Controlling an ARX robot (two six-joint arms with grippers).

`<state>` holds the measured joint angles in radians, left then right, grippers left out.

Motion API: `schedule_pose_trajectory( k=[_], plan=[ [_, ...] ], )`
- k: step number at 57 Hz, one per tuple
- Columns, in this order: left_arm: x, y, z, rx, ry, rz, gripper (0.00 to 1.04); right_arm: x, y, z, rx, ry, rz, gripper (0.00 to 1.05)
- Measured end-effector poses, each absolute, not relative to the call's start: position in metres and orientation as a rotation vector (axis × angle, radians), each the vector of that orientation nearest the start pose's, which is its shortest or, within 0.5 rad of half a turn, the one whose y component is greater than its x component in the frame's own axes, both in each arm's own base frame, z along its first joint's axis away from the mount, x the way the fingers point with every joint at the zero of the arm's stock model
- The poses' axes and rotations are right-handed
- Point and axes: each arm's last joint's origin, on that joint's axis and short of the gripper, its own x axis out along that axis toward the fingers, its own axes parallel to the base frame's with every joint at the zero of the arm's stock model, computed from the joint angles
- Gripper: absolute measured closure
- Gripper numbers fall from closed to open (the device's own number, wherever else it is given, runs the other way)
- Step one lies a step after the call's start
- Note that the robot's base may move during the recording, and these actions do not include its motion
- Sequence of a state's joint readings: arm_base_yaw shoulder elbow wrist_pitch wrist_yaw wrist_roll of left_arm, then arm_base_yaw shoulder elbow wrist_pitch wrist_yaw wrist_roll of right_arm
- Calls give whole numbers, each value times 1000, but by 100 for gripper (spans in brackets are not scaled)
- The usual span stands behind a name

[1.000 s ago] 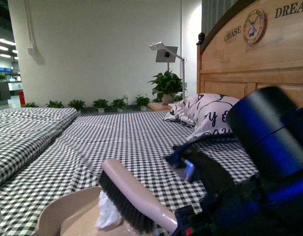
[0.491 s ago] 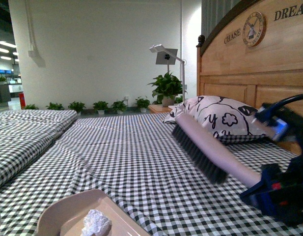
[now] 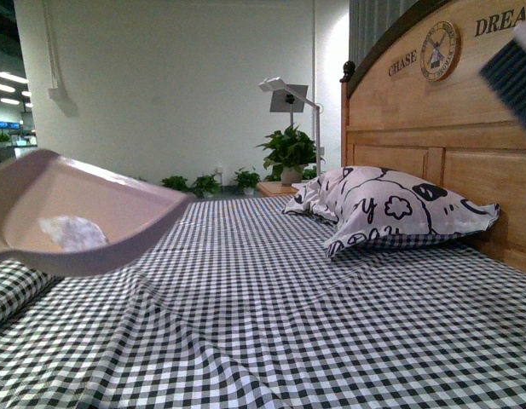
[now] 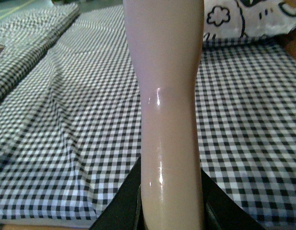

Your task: Clean up trash

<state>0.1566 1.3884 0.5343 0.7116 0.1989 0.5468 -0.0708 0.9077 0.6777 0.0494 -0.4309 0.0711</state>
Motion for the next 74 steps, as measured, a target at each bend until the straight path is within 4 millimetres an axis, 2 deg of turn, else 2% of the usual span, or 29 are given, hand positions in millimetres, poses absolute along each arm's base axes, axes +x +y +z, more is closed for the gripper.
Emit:
schedule_pose_trajectory(
  k=[9, 15, 19, 28, 33, 50, 63, 74],
  plan=[
    [240, 34, 217, 437, 66, 51, 79, 172, -13, 320, 158, 77, 375, 86],
    [210, 17, 224, 398, 15, 15, 79, 156, -18, 328, 206, 35, 363, 86],
    [197, 10, 227, 380, 1, -12, 79, 149, -19, 332, 238, 13, 354, 86],
    [164, 1, 232, 344, -40, -18, 79, 131, -12, 336, 300, -12, 382, 86],
    [152, 1, 233, 325, -51, -11, 79, 123, -6, 336, 333, -11, 386, 86],
    [124, 1, 234, 255, -61, -4, 79, 101, 10, 338, 383, -36, 381, 86],
    [110, -1, 236, 199, -95, -36, 79, 99, 12, 335, 390, -17, 338, 86],
    [109, -1, 236, 181, -100, -39, 79, 99, 14, 332, 379, 8, 320, 86]
  ],
)
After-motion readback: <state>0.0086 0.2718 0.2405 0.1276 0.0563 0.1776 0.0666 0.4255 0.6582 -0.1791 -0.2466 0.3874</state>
